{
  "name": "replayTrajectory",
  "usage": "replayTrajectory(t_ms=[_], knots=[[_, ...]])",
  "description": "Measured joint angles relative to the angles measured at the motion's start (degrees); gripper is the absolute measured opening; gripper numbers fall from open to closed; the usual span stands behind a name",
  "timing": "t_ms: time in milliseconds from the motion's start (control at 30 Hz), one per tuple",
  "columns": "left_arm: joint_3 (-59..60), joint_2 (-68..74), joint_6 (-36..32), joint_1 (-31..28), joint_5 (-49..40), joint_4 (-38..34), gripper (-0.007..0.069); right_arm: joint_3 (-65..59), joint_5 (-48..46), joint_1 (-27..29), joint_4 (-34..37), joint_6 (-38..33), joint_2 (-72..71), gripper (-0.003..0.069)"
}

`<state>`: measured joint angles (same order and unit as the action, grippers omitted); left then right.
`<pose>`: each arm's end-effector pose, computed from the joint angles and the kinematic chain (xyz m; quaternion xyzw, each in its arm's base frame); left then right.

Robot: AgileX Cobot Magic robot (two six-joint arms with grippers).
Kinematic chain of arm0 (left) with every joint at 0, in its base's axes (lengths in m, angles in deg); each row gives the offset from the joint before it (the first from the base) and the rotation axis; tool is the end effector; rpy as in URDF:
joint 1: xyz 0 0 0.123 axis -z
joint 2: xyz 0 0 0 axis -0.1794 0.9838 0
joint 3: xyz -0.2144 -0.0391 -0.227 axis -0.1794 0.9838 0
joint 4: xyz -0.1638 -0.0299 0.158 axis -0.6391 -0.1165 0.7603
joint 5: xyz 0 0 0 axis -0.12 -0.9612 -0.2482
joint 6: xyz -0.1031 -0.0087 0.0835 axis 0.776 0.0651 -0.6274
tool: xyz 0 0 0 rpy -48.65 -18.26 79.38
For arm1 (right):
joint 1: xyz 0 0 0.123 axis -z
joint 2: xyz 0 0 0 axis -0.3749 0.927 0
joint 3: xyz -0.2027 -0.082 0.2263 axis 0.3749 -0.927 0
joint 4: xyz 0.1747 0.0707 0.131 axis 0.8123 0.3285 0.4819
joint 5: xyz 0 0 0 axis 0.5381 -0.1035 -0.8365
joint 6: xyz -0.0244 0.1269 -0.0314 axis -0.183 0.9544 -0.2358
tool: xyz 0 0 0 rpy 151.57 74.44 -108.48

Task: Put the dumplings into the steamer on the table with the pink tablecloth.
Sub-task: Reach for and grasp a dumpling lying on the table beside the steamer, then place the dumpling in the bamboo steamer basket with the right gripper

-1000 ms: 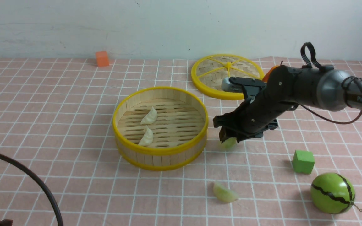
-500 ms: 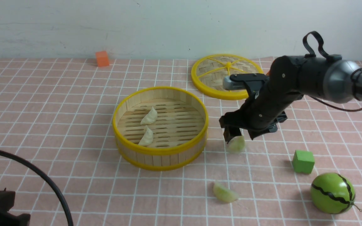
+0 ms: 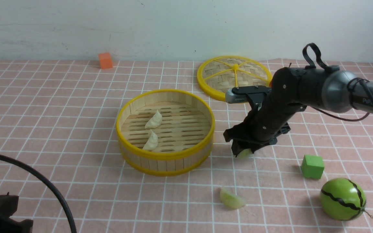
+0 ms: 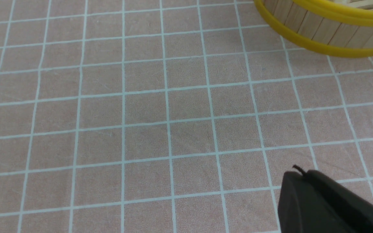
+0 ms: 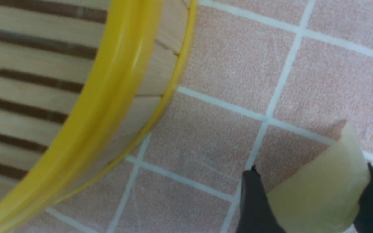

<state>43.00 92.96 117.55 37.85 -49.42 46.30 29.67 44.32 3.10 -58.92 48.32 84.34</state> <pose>0.1138 -0.0219 0.2698 0.0584 0.9026 -0.0369 0.4248 0.4368 0.1724 0.1634 -0.1199 0.9708 0.1200 0.1697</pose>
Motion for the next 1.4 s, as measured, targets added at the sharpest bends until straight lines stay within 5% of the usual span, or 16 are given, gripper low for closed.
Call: replayTrajectory(t_ms=[200,700,867,1167,1400], knots=[[0.0,0.0,0.0,0.0,0.35,0.0,-0.0014,1.76,-5.44,0.0,-0.7,-5.3,-0.46,0.0192],[0.0,0.0,0.0,0.0,0.89,0.0,-0.0013,20.39,-17.16,-0.34,2.95,-6.97,-0.46,0.0206],[0.0,0.0,0.0,0.0,1.21,0.0,-0.0012,24.28,-7.21,-4.21,9.08,-11.93,0.99,0.0203],[0.0,0.0,0.0,0.0,1.33,0.0,-0.0012,24.38,2.4,-6.85,9.75,-12.81,12.24,0.0199],[0.0,0.0,0.0,0.0,0.61,-0.1,-0.001,26.75,-5.25,-6.9,6.25,-12.94,9.85,0.0465]])
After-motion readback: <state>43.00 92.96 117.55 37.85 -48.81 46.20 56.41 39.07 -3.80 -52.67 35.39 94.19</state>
